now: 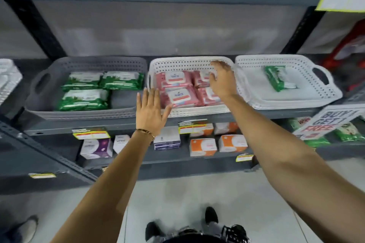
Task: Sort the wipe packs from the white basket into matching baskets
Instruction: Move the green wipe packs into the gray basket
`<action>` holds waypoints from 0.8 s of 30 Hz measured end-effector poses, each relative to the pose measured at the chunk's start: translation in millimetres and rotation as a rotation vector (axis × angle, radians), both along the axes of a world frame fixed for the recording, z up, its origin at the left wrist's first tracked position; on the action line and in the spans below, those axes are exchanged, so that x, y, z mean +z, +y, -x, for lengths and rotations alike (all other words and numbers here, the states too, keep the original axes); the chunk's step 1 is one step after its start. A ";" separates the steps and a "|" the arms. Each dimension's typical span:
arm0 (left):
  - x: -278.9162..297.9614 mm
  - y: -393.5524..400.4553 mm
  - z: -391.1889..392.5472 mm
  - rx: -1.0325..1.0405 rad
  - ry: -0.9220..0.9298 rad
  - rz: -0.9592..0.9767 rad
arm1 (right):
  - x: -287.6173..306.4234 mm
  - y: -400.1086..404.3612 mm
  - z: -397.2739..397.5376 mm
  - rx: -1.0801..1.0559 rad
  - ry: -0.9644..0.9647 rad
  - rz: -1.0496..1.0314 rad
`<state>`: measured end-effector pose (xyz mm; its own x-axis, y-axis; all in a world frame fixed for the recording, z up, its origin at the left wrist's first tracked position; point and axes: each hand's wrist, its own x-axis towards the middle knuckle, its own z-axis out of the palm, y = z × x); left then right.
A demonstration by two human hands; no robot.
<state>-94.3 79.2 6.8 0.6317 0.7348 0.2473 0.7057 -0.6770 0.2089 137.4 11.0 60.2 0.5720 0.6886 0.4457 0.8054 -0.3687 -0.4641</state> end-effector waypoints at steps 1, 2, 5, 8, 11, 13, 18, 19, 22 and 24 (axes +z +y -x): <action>-0.2 -5.4 -10.0 0.008 -0.009 0.003 | -3.1 -12.1 -18.2 -0.039 -0.001 0.037; -1.5 -12.4 -20.2 0.021 -0.022 0.010 | -6.2 -25.0 -37.0 -0.076 -0.004 0.073; -6.4 -29.5 -45.5 0.083 -0.051 0.010 | -14.4 -55.8 -86.5 -0.159 -0.012 0.146; -11.0 -43.7 -67.3 0.141 -0.047 0.022 | -20.6 -78.2 -130.5 -0.256 0.023 0.219; -12.6 -50.4 -79.7 0.203 -0.059 0.035 | -28.2 -93.8 -166.4 -0.347 0.112 0.372; -13.3 -51.0 -81.2 0.231 -0.062 0.040 | -34.6 -101.4 -185.3 -0.407 0.206 0.443; -14.5 -51.4 -83.9 0.277 -0.063 0.025 | -46.1 -107.2 -213.8 -0.500 0.301 0.517; -15.1 -51.7 -84.7 0.281 -0.065 0.022 | -47.4 -106.0 -217.3 -0.502 0.306 0.519; -16.4 -50.7 -84.9 0.295 -0.081 0.012 | -49.5 -101.4 -225.6 -0.502 0.321 0.536; -16.6 -50.2 -84.5 0.295 -0.085 0.006 | -52.0 -99.1 -229.6 -0.513 0.336 0.547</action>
<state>-9.8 29.0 -9.8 0.3676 0.8852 0.2852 0.8516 -0.4436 0.2791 366.9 -88.1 8.2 0.9178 0.3758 -0.1280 0.3257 -0.8971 -0.2984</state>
